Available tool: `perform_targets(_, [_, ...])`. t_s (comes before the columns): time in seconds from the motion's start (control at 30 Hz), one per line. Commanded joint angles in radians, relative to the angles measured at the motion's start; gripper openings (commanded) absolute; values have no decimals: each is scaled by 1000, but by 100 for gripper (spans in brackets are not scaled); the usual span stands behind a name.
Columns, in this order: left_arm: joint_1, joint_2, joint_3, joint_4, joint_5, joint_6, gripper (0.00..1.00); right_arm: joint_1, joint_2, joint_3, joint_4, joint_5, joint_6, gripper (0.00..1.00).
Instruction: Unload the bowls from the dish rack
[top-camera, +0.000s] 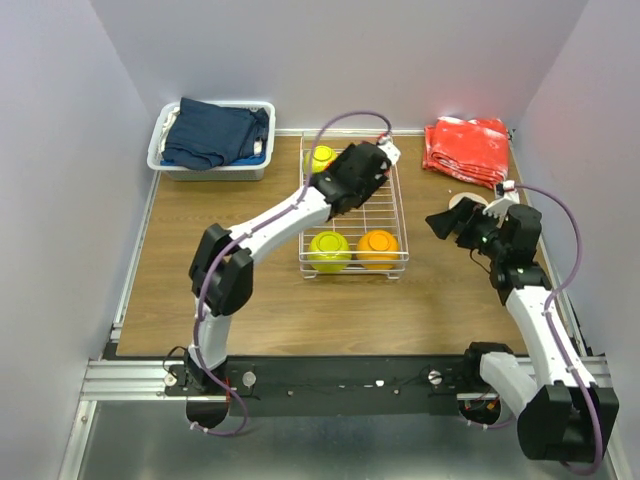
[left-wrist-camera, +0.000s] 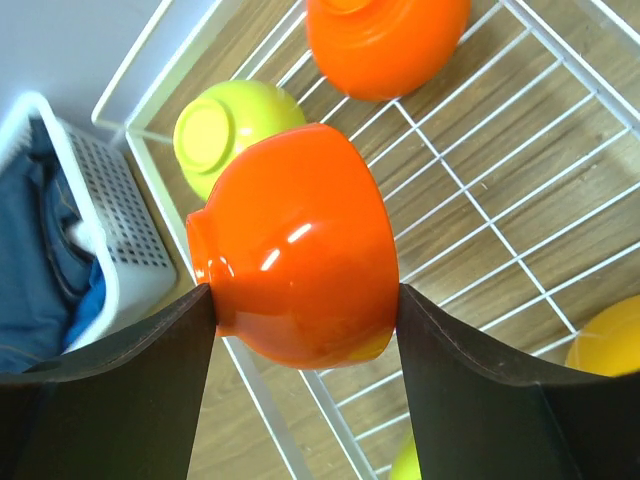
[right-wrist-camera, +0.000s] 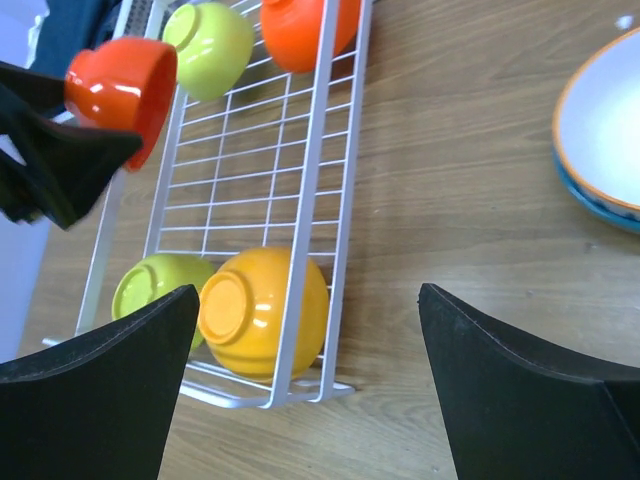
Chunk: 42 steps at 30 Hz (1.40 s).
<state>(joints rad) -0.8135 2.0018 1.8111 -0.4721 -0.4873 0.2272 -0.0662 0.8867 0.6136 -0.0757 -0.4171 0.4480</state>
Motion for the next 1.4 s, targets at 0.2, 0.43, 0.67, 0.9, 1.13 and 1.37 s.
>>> perform_targets(0.2, [125, -329, -215, 157, 434, -506, 24, 63, 178, 8, 315, -233, 139, 98])
perform_targets(0.43, [175, -537, -499, 467, 654, -798, 22, 140, 308, 25, 504, -252, 270, 95])
perform_targets(0.67, [185, -623, -715, 722, 762, -1009, 21, 210, 420, 72, 611, -256, 350, 88])
perform_targets(0.9, [185, -629, -822, 888, 825, -1143, 19, 259, 492, 100, 657, -255, 376, 81])
perform_targets(1.13, [185, -621, -855, 958, 849, -1184, 18, 289, 518, 117, 642, -261, 365, 63])
perform_targets(1.37, [185, -615, -872, 968, 859, -1195, 19, 296, 473, 141, 522, -241, 295, 10])
